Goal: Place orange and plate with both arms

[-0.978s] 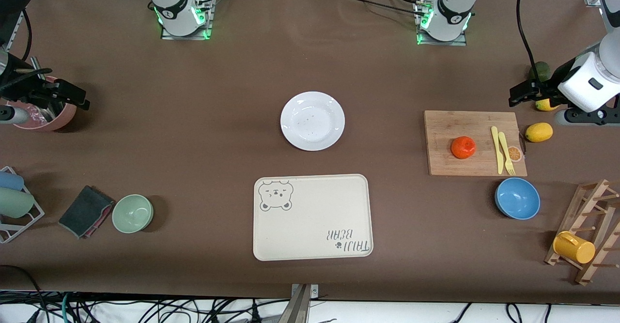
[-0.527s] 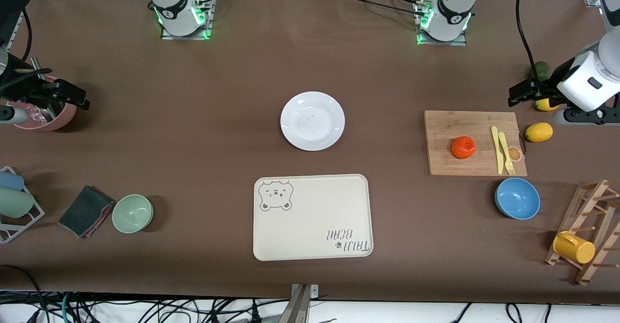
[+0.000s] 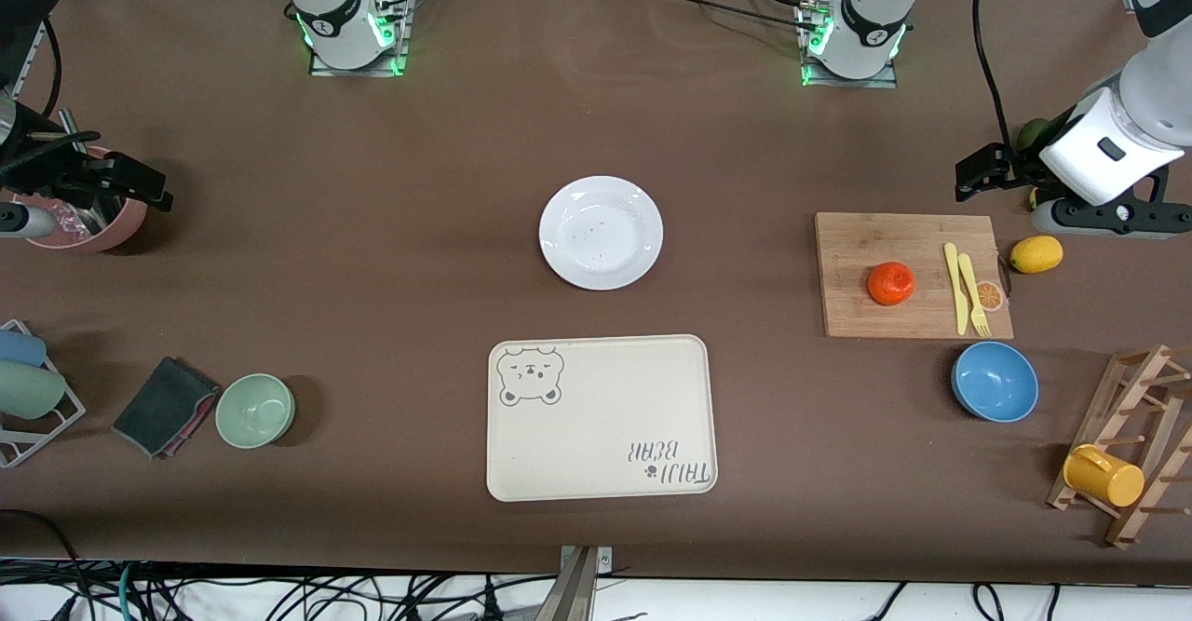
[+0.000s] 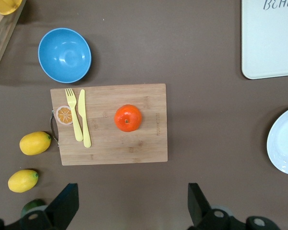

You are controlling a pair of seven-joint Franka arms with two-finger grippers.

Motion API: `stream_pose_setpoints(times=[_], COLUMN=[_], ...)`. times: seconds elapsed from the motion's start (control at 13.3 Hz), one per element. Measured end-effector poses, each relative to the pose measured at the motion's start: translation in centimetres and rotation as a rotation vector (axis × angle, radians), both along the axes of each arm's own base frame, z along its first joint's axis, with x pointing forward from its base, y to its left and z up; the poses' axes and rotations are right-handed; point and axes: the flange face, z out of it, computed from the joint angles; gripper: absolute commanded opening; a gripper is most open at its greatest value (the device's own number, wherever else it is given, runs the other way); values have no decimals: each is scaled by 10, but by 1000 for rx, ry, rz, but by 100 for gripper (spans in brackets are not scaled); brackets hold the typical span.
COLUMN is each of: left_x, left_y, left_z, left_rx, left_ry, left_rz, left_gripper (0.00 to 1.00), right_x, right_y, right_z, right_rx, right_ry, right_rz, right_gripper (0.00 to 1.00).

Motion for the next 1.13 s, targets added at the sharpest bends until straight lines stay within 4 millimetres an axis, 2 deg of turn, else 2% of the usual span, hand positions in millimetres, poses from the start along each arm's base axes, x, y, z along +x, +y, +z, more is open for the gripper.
stream_pose_setpoints(times=[0.3, 0.6, 1.13], left_x=[9, 10, 2], left_y=[44, 41, 38], left_z=[-22, -31, -33], left_rx=[4, 5, 6], left_ry=[43, 79, 135], left_rz=[79, 74, 68], left_gripper=[100, 100, 100], right_x=[0, 0, 0], right_y=[0, 0, 0], right_z=[0, 0, 0], right_rx=[0, 0, 0], right_ry=[0, 0, 0], right_rz=[0, 0, 0], right_gripper=[100, 100, 100])
